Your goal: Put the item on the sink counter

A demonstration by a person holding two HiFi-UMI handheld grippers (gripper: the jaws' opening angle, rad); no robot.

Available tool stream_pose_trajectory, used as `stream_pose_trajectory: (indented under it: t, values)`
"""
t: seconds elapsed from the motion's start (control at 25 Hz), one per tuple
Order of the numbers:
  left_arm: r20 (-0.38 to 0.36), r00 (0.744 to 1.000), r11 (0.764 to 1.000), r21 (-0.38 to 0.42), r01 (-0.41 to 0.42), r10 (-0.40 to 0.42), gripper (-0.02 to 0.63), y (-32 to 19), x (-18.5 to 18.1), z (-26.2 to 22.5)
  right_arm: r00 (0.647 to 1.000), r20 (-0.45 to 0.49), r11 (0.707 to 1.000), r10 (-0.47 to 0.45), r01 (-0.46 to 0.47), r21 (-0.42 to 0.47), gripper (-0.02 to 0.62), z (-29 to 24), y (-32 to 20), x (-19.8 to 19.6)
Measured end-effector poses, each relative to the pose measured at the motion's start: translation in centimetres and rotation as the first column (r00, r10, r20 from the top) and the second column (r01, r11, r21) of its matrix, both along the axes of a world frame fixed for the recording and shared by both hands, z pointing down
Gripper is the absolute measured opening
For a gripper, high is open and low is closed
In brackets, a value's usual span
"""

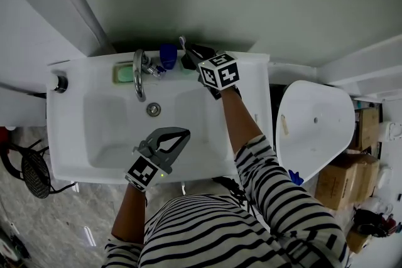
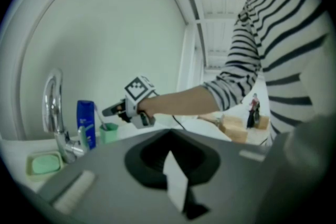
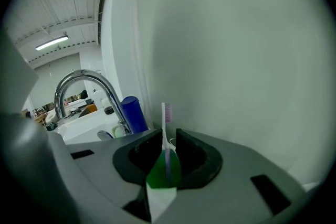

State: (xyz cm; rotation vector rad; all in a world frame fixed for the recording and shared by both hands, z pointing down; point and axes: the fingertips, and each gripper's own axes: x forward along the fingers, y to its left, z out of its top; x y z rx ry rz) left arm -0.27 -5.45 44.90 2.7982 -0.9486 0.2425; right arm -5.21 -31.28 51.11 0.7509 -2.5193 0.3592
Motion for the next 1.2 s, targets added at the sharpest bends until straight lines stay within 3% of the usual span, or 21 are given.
stream_pose_trajectory:
  t: [0.64,1.2]
  values:
    - [0.000,0.998,0.998,0.023,-0.064,0.064,0.006,1.3,2.1,-0.9,1.000,-0.019,0.994,0.021,-0.019,0.104,0.073,-4.3,2.4,3.5]
    - [-0.002,0.982,0.981,0.053,-0.187,0.187,0.006,2.8,5.7,-1.8,0.981,-0.059,0.977,0.183,-0.175,0.121,0.073,-5.9,6.5,14.1]
